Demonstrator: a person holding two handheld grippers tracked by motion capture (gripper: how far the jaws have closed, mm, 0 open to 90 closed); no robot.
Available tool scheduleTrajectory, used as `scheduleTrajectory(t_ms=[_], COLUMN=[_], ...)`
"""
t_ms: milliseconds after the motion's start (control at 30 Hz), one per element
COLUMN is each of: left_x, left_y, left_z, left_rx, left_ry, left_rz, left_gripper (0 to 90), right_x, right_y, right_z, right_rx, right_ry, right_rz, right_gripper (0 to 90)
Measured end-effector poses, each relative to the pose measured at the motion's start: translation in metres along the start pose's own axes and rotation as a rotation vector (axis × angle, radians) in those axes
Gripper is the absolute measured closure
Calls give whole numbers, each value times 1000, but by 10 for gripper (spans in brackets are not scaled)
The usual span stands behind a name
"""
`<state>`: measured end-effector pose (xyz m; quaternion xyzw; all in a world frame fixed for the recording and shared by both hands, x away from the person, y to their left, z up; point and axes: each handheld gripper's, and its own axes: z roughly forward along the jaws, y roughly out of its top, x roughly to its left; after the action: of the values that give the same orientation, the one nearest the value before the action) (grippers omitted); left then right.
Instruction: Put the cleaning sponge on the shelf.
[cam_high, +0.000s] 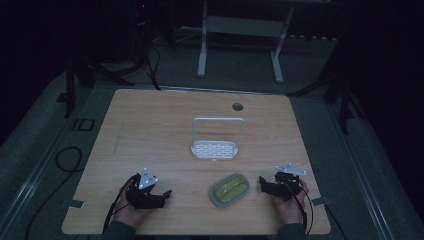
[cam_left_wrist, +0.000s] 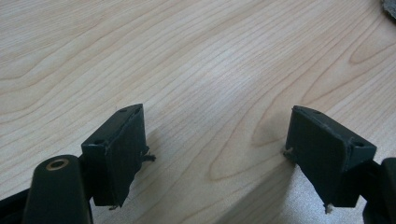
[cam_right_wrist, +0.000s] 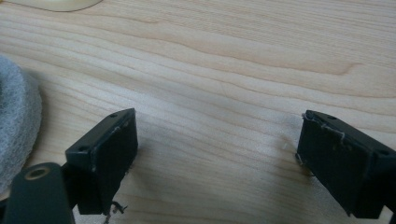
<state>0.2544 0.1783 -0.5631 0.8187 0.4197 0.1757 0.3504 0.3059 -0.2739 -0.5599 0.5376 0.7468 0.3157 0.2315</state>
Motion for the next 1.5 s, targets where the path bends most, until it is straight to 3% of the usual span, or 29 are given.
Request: scheduleTrajectory(t_ms=[333, 400, 500, 667, 833, 1033, 1400, 1500], left_x=[0, 0, 0, 0, 0, 0, 0, 0], left_y=[0, 0, 0, 0, 0, 0, 0, 0], left_z=[0, 0, 0, 0, 0, 0, 0, 0], left_rx=[-1, -1, -1, -1, 0, -1, -1, 0], left_ry=[0, 0, 0, 0, 0, 0, 0, 0], left_rz=[-2, -1, -1, -1, -1, -1, -1, -1], left_gripper=[204, 204, 204, 204, 204, 204, 204, 204], right_x=[1, 1, 0, 0, 11, 34, 74, 80], right_y=[-1, -1, 0, -2, -1, -2, -1, -1], right_z=[-4, -8, -17, -33, -46, -57, -62, -62], right_rx=[8, -4, -26, -45, -65, -79, -72, -77], right_ry=[-21, -36, -15, 104, 191, 262, 328, 344], right_rz=[14, 16, 37, 46, 6, -71, -246, -268], right_gripper=[163, 231, 362, 713, 897, 900, 900, 899])
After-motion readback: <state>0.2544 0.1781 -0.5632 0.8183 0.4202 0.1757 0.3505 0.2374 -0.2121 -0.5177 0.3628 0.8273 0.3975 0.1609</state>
